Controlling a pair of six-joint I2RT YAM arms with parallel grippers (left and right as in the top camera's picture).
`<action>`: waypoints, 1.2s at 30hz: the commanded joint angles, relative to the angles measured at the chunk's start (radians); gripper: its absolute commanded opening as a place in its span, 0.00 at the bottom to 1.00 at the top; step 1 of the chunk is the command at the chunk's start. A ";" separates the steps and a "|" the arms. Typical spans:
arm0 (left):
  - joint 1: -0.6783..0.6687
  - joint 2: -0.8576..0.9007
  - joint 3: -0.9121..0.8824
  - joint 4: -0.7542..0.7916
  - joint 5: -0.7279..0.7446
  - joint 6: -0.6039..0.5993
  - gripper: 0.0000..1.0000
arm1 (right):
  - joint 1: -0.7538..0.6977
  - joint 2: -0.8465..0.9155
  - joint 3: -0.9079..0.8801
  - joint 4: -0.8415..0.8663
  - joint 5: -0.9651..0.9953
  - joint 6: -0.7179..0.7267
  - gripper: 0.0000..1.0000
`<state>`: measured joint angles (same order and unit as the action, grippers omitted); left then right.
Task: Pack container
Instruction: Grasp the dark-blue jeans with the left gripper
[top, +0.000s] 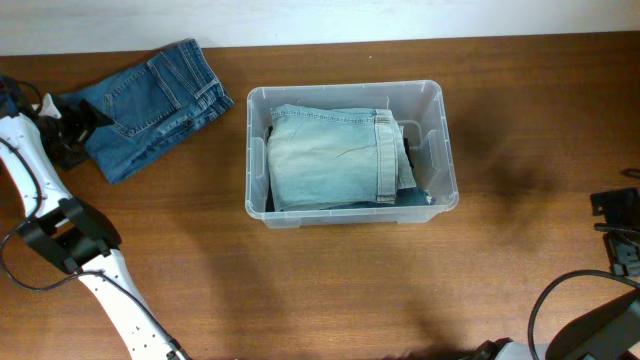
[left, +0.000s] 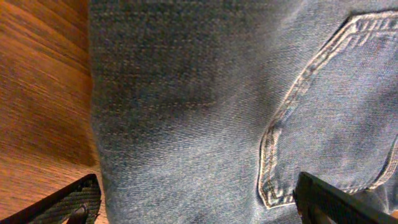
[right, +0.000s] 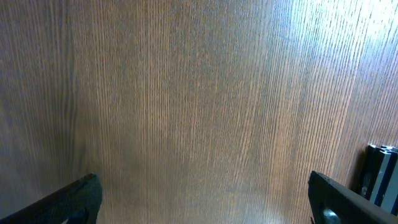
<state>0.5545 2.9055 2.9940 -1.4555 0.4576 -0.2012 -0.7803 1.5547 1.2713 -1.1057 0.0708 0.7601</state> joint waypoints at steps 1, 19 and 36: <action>-0.007 0.042 0.002 0.006 0.018 0.020 0.99 | -0.005 -0.009 -0.002 0.000 0.013 0.008 0.98; -0.020 0.083 -0.003 0.106 0.097 0.019 0.99 | -0.005 -0.010 -0.002 0.000 0.013 0.008 0.98; -0.010 0.122 0.002 0.050 0.103 0.016 0.01 | -0.005 -0.010 -0.002 0.000 0.013 0.008 0.98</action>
<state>0.5526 2.9669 3.0001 -1.3727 0.5552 -0.1909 -0.7803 1.5547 1.2713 -1.1057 0.0708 0.7605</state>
